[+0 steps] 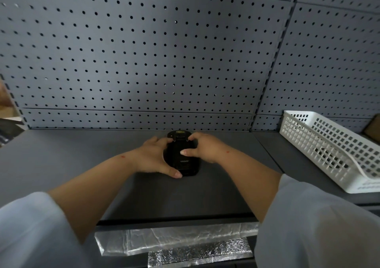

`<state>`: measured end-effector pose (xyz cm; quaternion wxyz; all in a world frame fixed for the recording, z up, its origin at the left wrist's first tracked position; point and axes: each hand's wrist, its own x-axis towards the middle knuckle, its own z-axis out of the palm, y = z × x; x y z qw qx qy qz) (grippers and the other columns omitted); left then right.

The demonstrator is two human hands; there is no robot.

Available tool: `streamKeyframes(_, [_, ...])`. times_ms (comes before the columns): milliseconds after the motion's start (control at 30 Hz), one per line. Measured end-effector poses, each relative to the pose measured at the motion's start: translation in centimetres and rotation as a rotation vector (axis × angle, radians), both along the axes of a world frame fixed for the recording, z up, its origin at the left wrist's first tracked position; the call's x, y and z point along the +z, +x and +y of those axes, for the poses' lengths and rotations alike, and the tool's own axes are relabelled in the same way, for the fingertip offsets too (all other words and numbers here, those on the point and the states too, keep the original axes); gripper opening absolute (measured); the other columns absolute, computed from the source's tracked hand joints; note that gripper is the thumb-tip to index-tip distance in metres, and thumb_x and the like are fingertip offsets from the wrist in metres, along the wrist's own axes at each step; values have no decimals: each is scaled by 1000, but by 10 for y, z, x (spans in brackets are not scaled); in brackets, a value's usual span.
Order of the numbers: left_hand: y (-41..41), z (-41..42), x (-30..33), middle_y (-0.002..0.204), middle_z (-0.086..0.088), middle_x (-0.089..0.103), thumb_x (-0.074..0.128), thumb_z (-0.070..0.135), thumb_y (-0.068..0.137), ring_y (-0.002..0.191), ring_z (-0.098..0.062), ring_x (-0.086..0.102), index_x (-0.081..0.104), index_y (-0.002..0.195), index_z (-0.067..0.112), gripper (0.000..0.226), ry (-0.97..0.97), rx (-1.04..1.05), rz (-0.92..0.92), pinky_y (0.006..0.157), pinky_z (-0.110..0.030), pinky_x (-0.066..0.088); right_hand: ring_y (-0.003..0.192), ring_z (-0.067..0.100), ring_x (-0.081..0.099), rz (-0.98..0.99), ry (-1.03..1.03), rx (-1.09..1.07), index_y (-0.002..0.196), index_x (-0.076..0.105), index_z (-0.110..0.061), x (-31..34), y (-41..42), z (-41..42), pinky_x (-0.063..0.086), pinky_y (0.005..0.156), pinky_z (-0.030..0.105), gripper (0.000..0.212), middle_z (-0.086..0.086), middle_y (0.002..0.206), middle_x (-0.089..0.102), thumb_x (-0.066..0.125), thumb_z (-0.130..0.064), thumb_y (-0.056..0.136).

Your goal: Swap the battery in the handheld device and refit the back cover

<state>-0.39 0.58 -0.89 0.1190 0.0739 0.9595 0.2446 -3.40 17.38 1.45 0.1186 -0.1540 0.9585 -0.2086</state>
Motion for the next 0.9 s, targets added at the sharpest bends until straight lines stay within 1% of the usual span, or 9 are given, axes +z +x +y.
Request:
streamKeyframes(200, [16, -1, -14, 152, -4, 17, 64, 54, 71, 137, -19, 19, -2, 144, 23, 103, 102, -39, 26, 108, -27, 18, 133, 26, 40, -29, -90, -12, 144, 29, -18, -12, 3, 2, 35, 108, 37, 64, 11, 149, 36, 53, -41, 89])
streamKeyframes(333, [25, 2, -20, 156, -4, 6, 51, 58, 78, 142, -14, 6, -9, 143, 21, 96, -15, -55, 121, 112, -27, 9, 140, 28, 29, -70, -83, 0, 149, 7, -25, -27, 10, 7, 29, 112, 38, 65, 10, 156, 24, 33, -50, 94])
streamKeyframes(433, [28, 3, -20, 156, -2, 5, 48, 61, 78, 142, -13, 5, -8, 143, 21, 94, -61, -42, 139, 112, -26, 9, 145, 32, 12, -74, -43, -13, 148, -5, -25, -37, 12, 9, 18, 118, 43, 69, 9, 159, 13, 21, -56, 93])
streamKeyframes(500, [28, 3, -21, 156, -1, 6, 45, 65, 75, 142, -14, 6, -8, 143, 22, 96, -74, -34, 141, 112, -27, 11, 146, 31, 3, -61, -33, -21, 148, -6, -23, -40, 13, 9, 11, 118, 43, 68, 7, 160, 7, 17, -56, 94])
streamKeyframes(600, [29, 2, -21, 156, -1, 7, 42, 72, 70, 142, -15, 7, -8, 143, 24, 101, -91, -24, 128, 113, -28, 13, 147, 29, 2, -27, -27, -18, 148, -6, -23, -44, 14, 8, 9, 118, 41, 66, 6, 160, 8, 14, -55, 94])
streamKeyframes(667, [31, 1, -19, 156, 0, 8, 30, 88, 52, 142, -16, 7, -8, 143, 27, 116, -84, -17, 113, 113, -29, 14, 147, 27, 3, -24, -19, -26, 148, -5, -23, -45, 14, 9, 9, 118, 40, 66, 5, 160, 8, 13, -56, 94])
streamKeyframes(733, [31, 1, -16, 156, -1, 8, 19, 95, 37, 142, -16, 8, -7, 143, 27, 128, -81, -17, 89, 112, -29, 14, 147, 27, 3, -40, -20, -33, 148, -4, -24, -42, 13, 10, 9, 119, 40, 67, 5, 160, 9, 13, -57, 94])
streamKeyframes(800, [35, 3, -15, 156, -3, 7, 30, 89, 52, 142, -17, 7, -7, 143, 25, 118, -66, -5, 75, 113, -29, 12, 147, 28, 3, -57, -33, -11, 148, -4, -24, -40, 18, 8, 9, 118, 41, 68, 6, 160, 9, 15, -57, 93])
streamKeyframes(900, [36, 5, -5, 156, -6, 10, 48, 59, 79, 142, -18, 10, -4, 144, 22, 90, -24, 4, 9, 113, -29, 12, 145, 27, 14, -155, -131, -37, 149, 6, -22, -18, 20, 21, 14, 117, 40, 70, 6, 158, 15, 23, -58, 92])
